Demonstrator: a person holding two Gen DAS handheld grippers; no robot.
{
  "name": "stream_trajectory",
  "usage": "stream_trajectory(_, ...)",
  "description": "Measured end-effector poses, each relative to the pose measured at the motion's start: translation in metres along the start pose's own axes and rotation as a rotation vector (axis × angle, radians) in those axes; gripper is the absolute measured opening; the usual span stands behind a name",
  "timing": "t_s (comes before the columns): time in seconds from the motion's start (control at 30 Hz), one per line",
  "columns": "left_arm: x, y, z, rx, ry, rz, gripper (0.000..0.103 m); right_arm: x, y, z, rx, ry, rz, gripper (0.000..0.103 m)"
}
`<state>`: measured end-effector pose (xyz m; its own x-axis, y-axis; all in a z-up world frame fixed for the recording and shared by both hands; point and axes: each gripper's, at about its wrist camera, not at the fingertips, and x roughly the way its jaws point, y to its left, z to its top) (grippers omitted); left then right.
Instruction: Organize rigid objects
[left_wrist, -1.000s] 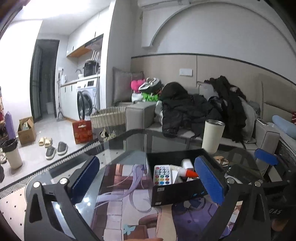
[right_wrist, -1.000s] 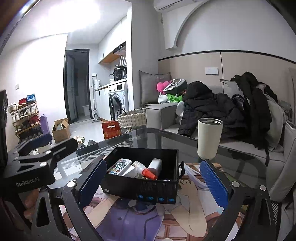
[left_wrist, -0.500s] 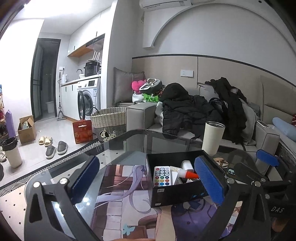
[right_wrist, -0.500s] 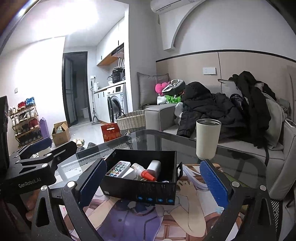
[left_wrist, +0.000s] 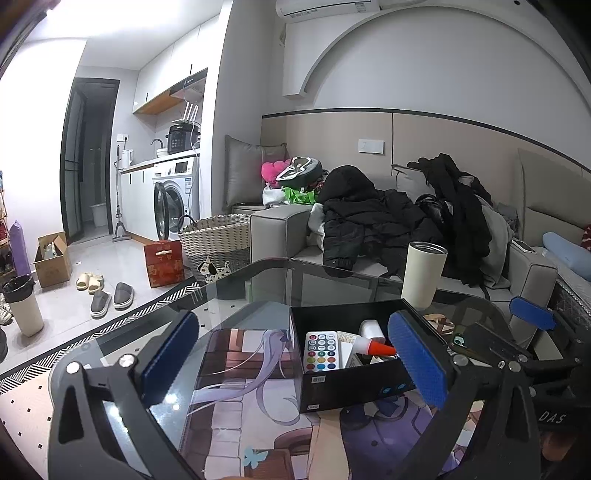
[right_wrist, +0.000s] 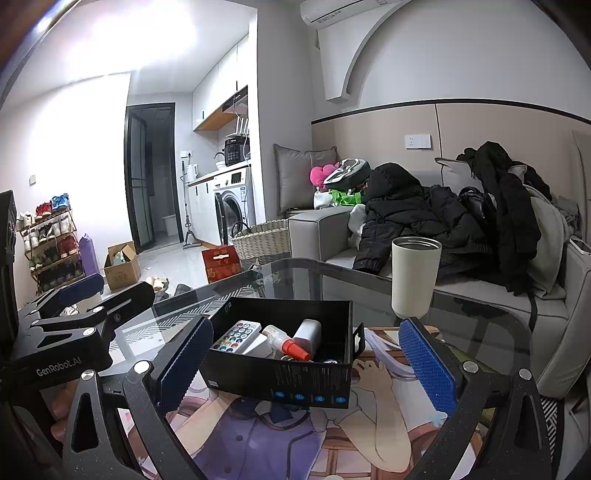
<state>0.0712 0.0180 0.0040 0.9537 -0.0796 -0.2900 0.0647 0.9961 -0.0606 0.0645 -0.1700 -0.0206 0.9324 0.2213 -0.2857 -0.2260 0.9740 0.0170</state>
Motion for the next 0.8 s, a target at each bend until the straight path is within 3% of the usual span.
stream_trajectory(0.8,-0.0019,0.0016,0.0016,0.004,0.006,-0.010,0.103,0.0025,-0.0009,-0.0016,-0.002,0.006,0.007,0.102)
